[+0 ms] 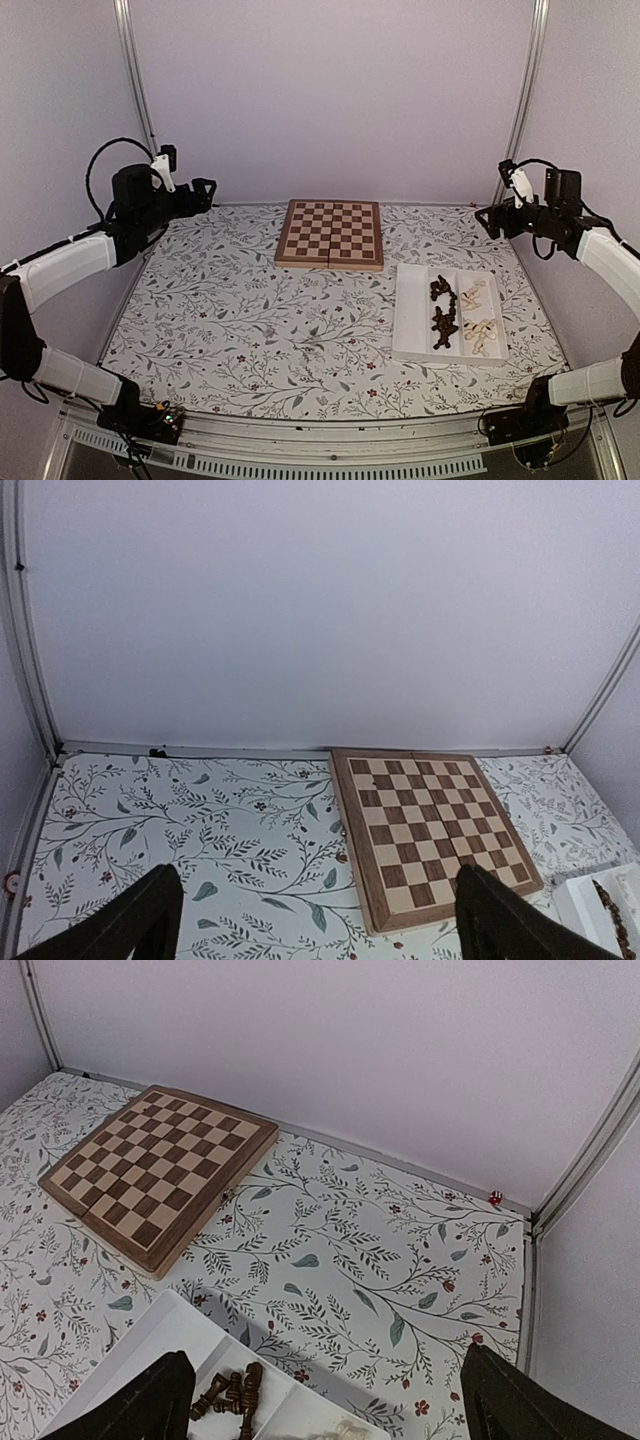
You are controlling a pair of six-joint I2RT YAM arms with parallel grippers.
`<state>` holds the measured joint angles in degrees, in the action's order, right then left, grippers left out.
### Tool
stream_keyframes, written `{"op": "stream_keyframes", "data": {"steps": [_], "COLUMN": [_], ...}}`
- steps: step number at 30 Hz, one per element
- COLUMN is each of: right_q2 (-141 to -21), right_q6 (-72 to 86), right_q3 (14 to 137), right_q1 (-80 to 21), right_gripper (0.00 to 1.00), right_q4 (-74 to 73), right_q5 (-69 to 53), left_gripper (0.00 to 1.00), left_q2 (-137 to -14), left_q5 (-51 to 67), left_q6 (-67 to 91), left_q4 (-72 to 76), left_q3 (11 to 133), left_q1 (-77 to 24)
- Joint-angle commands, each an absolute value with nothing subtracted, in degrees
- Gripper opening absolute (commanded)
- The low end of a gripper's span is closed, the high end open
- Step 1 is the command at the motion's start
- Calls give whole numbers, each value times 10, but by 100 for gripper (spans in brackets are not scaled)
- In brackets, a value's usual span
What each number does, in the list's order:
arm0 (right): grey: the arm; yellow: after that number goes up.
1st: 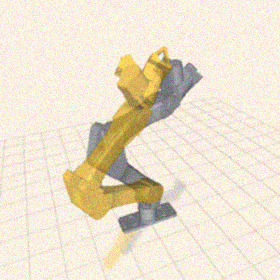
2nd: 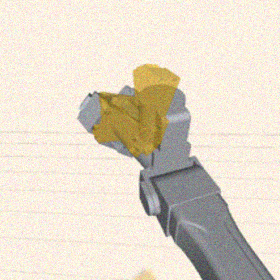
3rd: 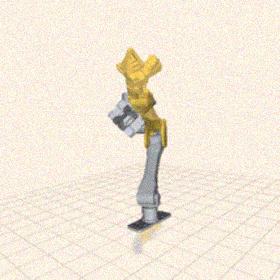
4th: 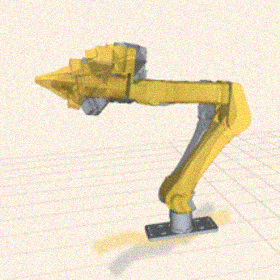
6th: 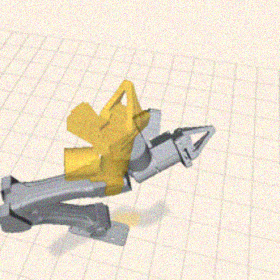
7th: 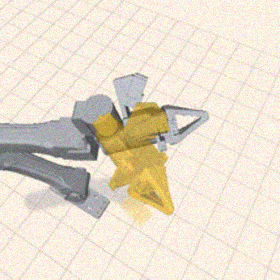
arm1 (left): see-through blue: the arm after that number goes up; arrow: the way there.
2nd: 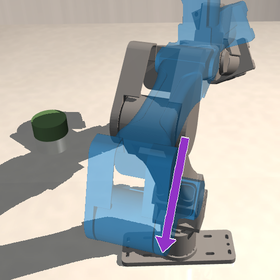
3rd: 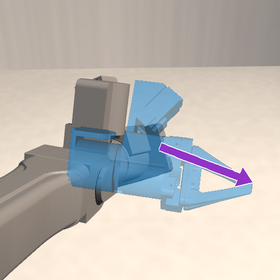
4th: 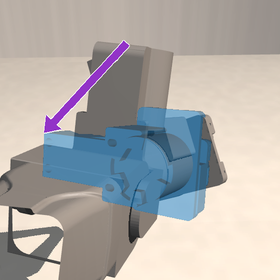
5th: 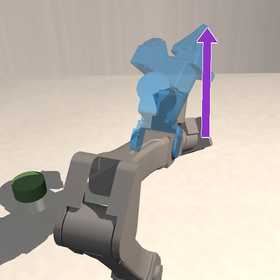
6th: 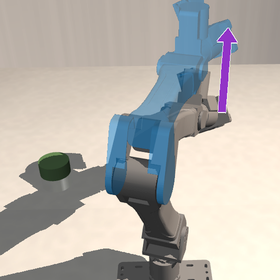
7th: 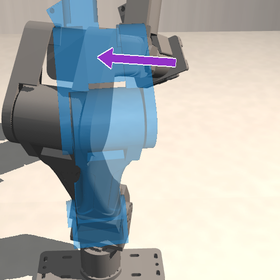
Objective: Set up the chess pieces on the board
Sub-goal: Move the storage box to the center of the board.
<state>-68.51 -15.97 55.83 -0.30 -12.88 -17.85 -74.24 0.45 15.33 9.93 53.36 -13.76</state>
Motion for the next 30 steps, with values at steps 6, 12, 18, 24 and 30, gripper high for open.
{"op": "stream_keyframes", "data": {"steps": [6, 12, 18, 24, 30], "right_q2": [-680, -651, -629, -639, -654], "right_q6": [-291, -408, -488, -527, -524], "right_q3": [539, 479, 424, 404, 337], "right_q1": [-29, -156, -279, -354, -393], "right_gripper": [94, 89, 91, 94, 99], "right_q4": [-248, -324, -383, -416, -321], "right_q5": [-304, -273, -227, -180, -27], "left_gripper": [72, 67, 70, 80, 80], "left_q2": [-817, -879, -906, -919, -940], "left_q5": [198, 239, 223, 222, 201], "left_q6": [160, 133, 90, 65, 61], "left_q4": [118, 64, 18, -11, -42], "left_q3": [561, 611, 635, 645, 663], "left_q1": [-118, -153, -195, -228, -243]}}
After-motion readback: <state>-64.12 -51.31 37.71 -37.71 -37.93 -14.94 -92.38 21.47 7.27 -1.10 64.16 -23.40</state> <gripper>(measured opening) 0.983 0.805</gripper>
